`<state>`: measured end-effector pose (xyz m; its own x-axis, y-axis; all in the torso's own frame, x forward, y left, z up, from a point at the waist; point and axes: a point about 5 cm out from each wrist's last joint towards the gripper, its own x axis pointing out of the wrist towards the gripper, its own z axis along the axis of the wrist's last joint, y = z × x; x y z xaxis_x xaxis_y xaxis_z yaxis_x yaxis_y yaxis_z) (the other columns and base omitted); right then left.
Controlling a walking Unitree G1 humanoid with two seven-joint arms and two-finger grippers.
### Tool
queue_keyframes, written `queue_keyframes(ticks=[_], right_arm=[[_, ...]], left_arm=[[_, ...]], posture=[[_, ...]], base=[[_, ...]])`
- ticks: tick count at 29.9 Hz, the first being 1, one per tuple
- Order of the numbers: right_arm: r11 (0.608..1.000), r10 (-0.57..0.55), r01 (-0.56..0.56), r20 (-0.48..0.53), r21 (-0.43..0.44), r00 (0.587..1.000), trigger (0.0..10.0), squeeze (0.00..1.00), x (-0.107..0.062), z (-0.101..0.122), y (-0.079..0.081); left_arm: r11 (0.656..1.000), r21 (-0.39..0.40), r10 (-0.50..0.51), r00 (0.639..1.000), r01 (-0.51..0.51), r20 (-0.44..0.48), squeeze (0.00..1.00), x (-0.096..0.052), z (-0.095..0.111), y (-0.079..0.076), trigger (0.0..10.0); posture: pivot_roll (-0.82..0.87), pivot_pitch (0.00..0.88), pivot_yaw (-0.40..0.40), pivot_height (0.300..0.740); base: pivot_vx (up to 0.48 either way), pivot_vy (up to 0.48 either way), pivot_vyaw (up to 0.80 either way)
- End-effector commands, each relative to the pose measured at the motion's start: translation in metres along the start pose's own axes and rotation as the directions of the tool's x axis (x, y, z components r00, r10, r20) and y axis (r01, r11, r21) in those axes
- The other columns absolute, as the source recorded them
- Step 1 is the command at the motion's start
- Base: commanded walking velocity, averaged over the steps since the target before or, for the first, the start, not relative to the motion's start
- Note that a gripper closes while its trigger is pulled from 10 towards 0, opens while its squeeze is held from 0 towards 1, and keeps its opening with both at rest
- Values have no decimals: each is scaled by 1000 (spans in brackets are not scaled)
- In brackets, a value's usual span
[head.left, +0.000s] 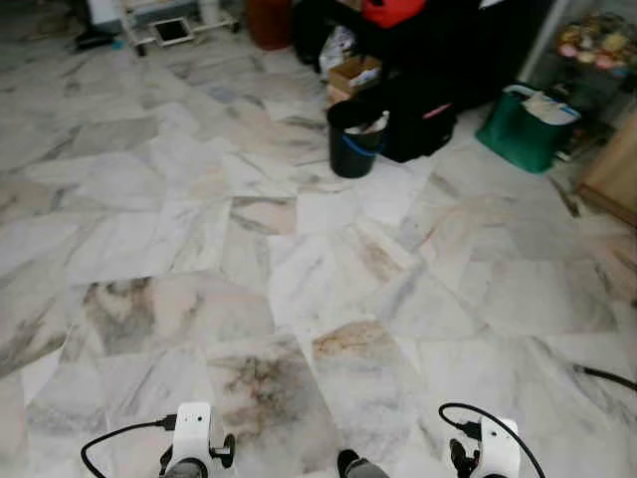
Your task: Setting the table
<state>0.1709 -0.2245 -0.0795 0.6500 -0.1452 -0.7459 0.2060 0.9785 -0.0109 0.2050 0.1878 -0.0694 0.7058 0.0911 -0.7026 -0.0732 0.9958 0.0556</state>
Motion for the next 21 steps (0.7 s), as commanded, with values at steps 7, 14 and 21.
queue_keyframes(ticks=[7, 14, 21], right_arm=[[1000, -2, 2, -8, -1, 1000, 10000, 0, 0, 1, -1], [1000, 3, -3, -10, -2, 1000, 10000, 0, 1, 2, 0], [1000, 6, -6, -9, -4, 1000, 10000, 0, 2, 4, -1]], left_arm=[[1000, -11, 19, 999, -20, -42, 0, -1, -6, 3, 10000], [1000, -10, 26, 999, -27, -44, 0, -2, -9, 7, 10000], [999, -25, 33, 999, -34, -38, 0, -3, -10, 8, 10000]], posture=[[-35, 174, -13, 740], [-26, 187, -14, 740], [-22, 198, -25, 740]], base=[[0, -262, -800], [0, 0, -800], [0, 0, -800]])
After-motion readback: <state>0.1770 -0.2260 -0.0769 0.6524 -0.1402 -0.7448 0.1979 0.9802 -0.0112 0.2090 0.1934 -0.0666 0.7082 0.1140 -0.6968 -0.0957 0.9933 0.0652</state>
